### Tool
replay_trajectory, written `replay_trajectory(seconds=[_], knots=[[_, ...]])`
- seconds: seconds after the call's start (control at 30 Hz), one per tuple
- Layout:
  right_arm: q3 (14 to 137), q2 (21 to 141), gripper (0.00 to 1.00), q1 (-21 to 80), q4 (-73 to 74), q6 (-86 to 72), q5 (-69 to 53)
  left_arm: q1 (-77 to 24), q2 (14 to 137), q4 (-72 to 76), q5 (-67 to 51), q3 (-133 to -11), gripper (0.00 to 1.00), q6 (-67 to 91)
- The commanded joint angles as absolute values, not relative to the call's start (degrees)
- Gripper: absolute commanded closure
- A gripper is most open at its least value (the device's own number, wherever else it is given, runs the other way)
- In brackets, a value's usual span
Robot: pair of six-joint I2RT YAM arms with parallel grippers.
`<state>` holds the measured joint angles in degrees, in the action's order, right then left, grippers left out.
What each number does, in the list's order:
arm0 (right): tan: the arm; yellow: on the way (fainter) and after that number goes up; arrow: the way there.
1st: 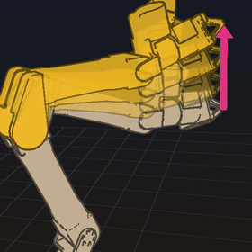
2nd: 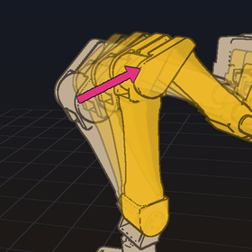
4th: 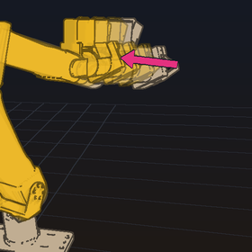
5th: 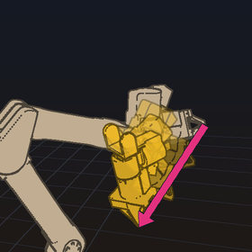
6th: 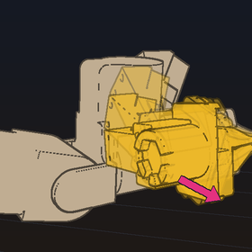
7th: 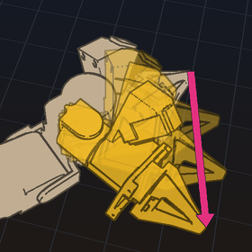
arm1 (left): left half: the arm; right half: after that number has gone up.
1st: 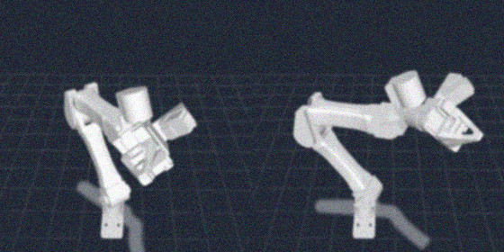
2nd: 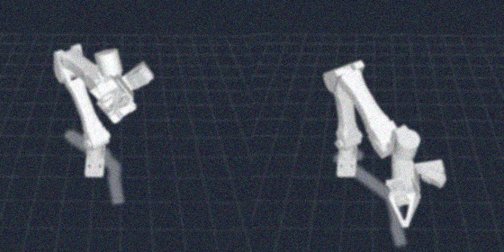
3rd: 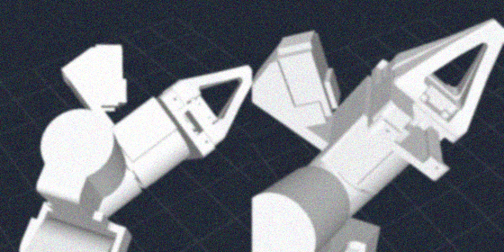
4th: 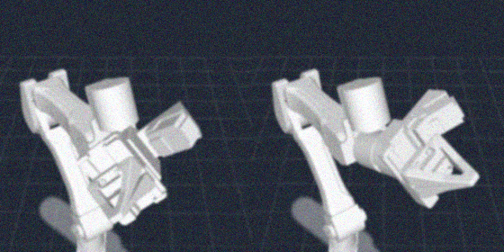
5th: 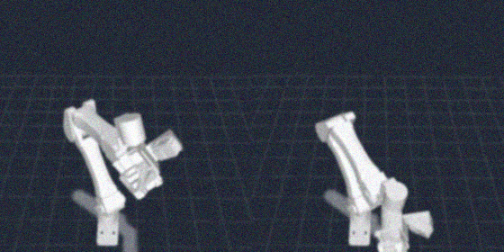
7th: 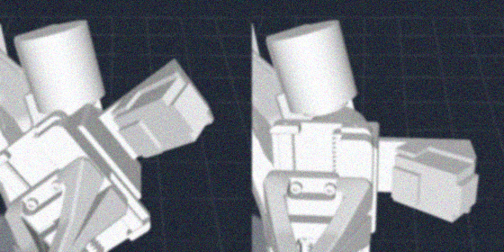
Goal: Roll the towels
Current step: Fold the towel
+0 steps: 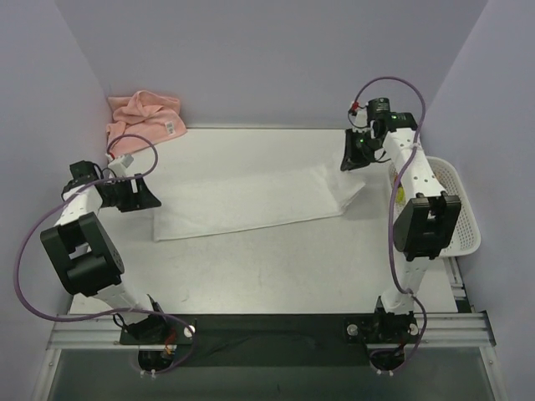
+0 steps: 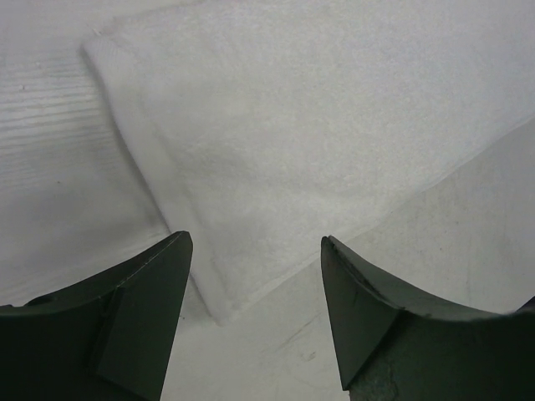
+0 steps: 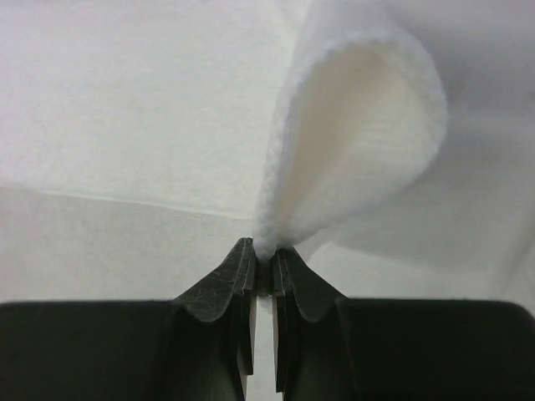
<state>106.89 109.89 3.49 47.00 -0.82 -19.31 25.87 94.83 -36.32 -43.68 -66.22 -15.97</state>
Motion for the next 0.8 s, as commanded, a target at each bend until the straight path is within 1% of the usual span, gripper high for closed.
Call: replay_trajectory(seconds=[0.0, 0.13, 0.23, 0.4, 0.57, 0.77], knots=[[108.4, 112.6, 1.00, 8.1, 48.1, -4.8, -28.8, 25.7, 97.4, -36.9, -43.2, -65.7, 0.27, -17.3], [112.0, 117.7, 1.00, 13.4, 46.9, -7.5, -29.7, 24.3, 99.3, -36.6, -42.2, -64.1, 0.28, -17.7], [115.3, 121.6, 1.00, 15.5, 46.1, -9.3, -29.7, 22.8, 99.7, -35.6, -40.7, -62.1, 0.28, -17.9], [119.2, 126.4, 1.00, 20.1, 45.2, -9.8, -26.6, 21.6, 101.1, -34.7, -39.3, -60.9, 0.29, -17.9], [120.0, 128.8, 1.00, 22.7, 44.9, -10.6, -24.4, 21.6, 102.3, -34.5, -38.8, -61.2, 0.29, -18.1], [118.8, 128.8, 1.00, 24.6, 44.8, -11.4, -24.3, 21.5, 103.2, -34.2, -38.7, -61.5, 0.29, -17.8]])
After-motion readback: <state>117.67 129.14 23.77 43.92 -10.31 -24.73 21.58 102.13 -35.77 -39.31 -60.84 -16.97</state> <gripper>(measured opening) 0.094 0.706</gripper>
